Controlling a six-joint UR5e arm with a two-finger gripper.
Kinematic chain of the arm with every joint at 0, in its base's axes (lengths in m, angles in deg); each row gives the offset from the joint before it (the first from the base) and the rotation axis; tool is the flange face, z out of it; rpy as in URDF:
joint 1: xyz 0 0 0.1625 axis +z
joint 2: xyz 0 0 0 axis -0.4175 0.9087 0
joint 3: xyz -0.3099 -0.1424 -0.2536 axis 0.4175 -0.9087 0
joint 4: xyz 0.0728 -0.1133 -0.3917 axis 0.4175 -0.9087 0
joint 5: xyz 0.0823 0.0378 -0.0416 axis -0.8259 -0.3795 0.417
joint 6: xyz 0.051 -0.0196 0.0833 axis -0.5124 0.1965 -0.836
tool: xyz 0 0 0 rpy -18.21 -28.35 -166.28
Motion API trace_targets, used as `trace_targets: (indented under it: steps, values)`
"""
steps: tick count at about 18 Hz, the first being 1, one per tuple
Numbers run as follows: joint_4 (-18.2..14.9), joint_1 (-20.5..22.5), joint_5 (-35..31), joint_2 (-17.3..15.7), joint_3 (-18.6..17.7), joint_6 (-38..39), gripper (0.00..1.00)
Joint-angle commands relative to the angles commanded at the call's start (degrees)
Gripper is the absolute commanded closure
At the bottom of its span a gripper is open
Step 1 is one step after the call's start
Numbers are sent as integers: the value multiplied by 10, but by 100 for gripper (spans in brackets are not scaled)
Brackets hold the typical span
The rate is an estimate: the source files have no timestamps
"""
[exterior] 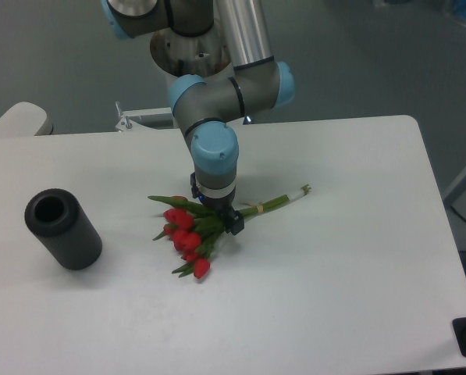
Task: Pick up the flowers from the table
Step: 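Close the gripper around the tulip stems, then lift the gripped tulip bunch up off the table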
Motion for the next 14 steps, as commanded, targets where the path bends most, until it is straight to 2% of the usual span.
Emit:
trace_targets:
  steps: [1, 2, 4, 5, 6, 10, 14]
  values:
    - [3, 0, 1, 0, 3, 0, 14]
    - [3, 0, 1, 0, 4, -1, 33]
    - [3, 0, 1, 1, 7, -1, 55]
    - [2, 1, 1, 1, 9, -3, 63]
    - [2, 2, 1, 1, 11, -6, 67]
    - [2, 6, 1, 1, 28, -8, 72]
    - [-9, 6, 7, -5, 75, -9, 72]
